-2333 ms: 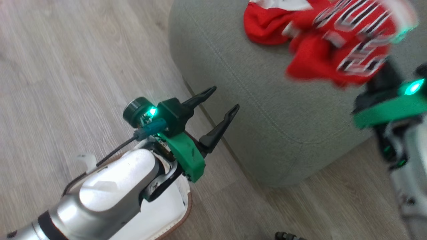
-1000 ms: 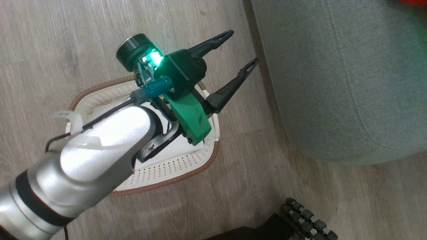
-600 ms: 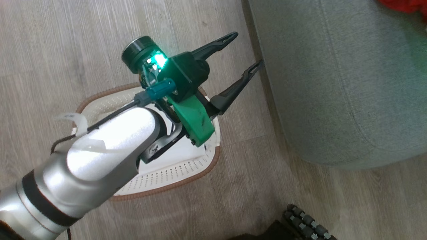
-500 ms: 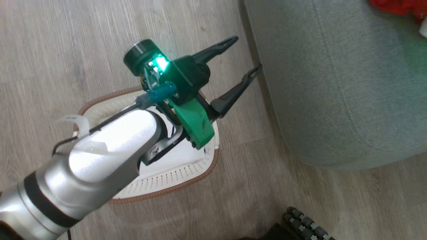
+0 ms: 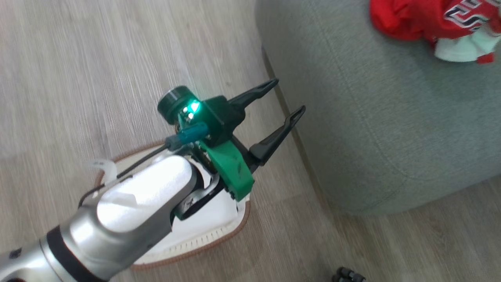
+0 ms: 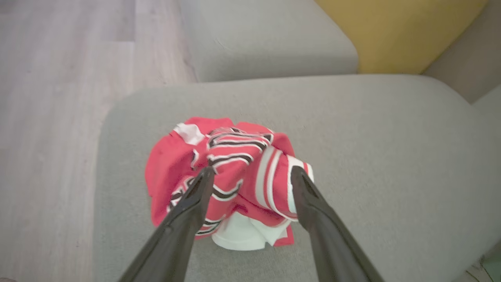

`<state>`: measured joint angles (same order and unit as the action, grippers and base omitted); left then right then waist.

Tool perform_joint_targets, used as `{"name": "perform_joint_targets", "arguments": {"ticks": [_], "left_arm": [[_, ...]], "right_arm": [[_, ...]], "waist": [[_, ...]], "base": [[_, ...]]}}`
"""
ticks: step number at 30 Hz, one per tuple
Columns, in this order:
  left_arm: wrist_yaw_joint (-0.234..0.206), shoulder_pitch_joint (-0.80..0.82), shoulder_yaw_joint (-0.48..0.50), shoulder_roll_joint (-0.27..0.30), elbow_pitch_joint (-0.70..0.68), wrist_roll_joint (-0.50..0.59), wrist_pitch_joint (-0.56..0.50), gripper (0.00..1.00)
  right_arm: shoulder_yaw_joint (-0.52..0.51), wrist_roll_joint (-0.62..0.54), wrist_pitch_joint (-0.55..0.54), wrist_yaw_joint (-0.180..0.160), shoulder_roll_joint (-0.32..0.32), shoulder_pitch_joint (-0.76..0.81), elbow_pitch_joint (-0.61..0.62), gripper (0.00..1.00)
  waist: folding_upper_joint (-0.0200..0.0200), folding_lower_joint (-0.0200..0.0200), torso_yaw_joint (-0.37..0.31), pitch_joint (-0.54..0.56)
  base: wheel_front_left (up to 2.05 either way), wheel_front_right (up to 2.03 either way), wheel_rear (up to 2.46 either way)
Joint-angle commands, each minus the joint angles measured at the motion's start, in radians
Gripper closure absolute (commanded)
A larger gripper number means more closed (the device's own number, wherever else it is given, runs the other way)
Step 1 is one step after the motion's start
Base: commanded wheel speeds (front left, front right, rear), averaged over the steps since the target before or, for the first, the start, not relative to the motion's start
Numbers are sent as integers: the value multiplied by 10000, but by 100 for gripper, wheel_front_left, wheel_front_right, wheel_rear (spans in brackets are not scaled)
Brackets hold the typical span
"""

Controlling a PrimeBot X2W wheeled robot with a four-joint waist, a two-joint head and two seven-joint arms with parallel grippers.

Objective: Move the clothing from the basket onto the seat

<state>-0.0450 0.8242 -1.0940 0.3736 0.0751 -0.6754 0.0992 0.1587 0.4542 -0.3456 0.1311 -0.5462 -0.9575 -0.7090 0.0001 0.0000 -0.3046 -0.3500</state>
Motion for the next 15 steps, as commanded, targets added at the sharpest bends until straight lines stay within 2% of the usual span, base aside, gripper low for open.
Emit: {"name": "perform_joint_targets", "arguments": {"ticks": [1,9,11,15], "left_arm": [[-74,42,340,113,-193,-73,143,0],[-406,-602,632,153,-116,-446,701,0],[-476,-731,657,175,-156,-490,775,0],[-690,-1079,760,266,-239,-628,916,0]], "right_arm": [[140,149,172,-4,-403,165,676,0],[237,696,1397,-4,-559,1137,3227,0],[-45,742,1681,-4,-451,1501,3818,0],[-961,754,2442,-4,246,2361,4867,0]], "waist": [[-1,0,-168,570],[-1,0,25,1808],[-1,0,177,2066],[-1,0,516,2498]], "base": [[0,0,0],[0,0,0],[0,0,0],[0,0,0]]}}
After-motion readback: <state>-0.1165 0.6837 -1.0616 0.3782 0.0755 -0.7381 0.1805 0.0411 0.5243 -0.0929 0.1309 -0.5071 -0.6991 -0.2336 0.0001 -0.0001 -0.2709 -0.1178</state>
